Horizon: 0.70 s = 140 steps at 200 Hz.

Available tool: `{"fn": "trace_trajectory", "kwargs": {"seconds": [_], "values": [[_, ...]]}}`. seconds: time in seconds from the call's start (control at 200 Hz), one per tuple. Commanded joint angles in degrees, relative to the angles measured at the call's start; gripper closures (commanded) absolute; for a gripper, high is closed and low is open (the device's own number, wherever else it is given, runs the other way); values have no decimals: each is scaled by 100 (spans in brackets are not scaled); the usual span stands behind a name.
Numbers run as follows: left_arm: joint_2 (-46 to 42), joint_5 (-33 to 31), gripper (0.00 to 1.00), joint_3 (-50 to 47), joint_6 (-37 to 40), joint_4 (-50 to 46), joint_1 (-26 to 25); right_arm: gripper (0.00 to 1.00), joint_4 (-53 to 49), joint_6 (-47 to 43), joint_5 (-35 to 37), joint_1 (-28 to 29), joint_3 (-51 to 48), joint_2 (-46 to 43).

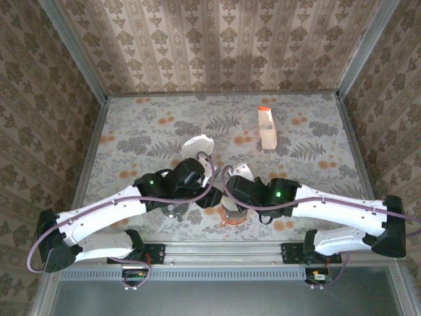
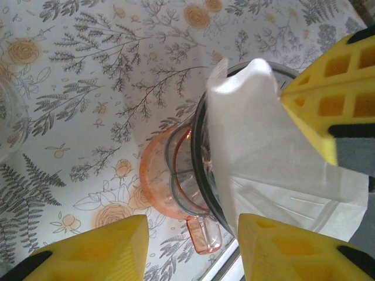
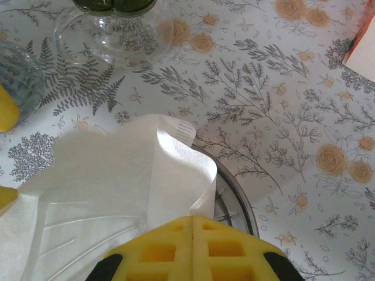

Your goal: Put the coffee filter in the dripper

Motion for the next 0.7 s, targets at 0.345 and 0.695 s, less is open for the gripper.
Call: {"fn": "trace_trajectory", "kwargs": {"seconds": [0.345,0.695], "values": [[20,-28,55,184,33,-196,-30,39,130,152,-433,-309,-85,-343],[-4,-34,54,181,53,-188,-21,31,182,-169,-1749,-1067,-99,221]]}}
